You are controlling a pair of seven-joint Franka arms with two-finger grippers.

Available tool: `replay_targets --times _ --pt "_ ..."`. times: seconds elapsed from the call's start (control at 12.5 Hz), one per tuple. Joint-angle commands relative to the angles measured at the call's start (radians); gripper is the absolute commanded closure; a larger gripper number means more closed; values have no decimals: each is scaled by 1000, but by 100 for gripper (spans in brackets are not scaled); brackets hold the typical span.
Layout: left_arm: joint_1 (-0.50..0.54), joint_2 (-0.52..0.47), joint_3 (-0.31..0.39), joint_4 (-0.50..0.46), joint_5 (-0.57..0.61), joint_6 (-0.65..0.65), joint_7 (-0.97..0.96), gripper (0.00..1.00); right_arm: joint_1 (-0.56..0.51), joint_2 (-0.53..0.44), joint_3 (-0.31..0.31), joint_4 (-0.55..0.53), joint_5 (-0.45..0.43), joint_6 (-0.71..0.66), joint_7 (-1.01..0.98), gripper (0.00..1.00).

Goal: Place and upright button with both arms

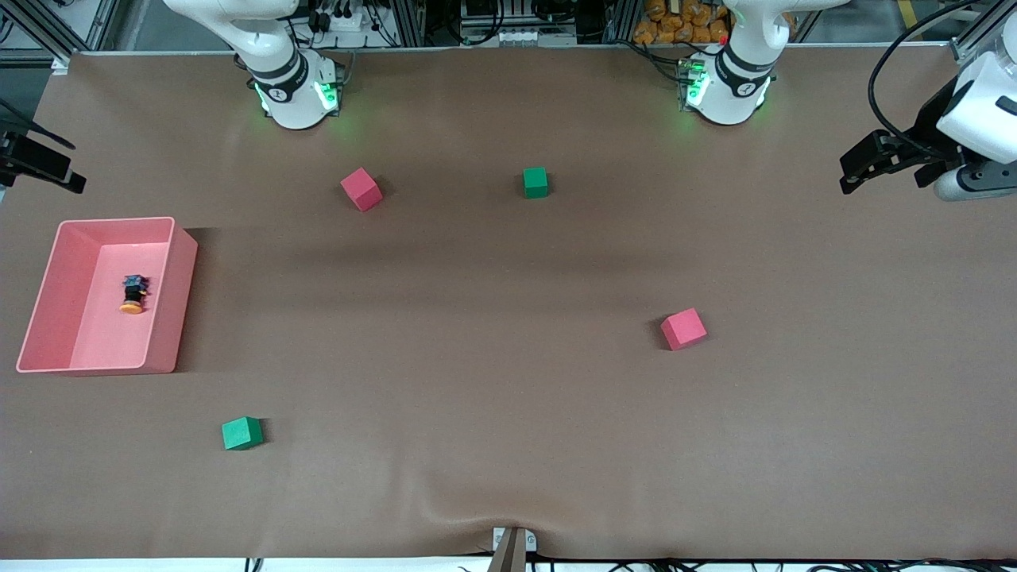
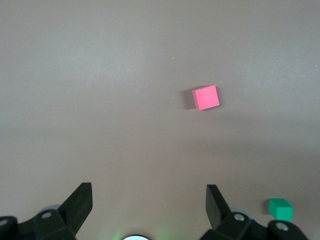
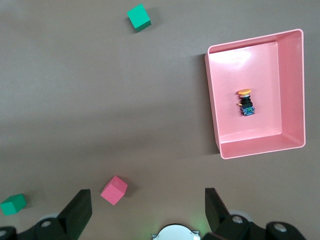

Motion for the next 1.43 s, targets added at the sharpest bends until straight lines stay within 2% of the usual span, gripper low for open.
replay_targets --times 0.0,0.4,0.64,0.96,1.04,1.2,1.36 --pt "1 8 0 20 0 -4 20 0 -6 2 1 15 10 -11 -7 0" --pt "1 9 0 15 -2 -4 20 0 -32 3 -5 13 10 -13 -21 0" --pt "2 11 0 11 -2 -4 22 0 -58 46 -6 15 -13 -11 -24 0" --pt "1 9 0 8 -3 -4 22 0 -157 87 -8 -9 -33 1 -157 0" --pt "-1 11 0 3 -3 -4 22 0 -205 126 -8 -20 -31 13 -198 0" --pt "-4 25 0 3 -8 -1 22 0 -268 189 -8 -55 -30 81 -275 0" --pt "-5 35 -2 3 -8 4 22 0 -314 213 -8 -167 -30 246 -359 0"
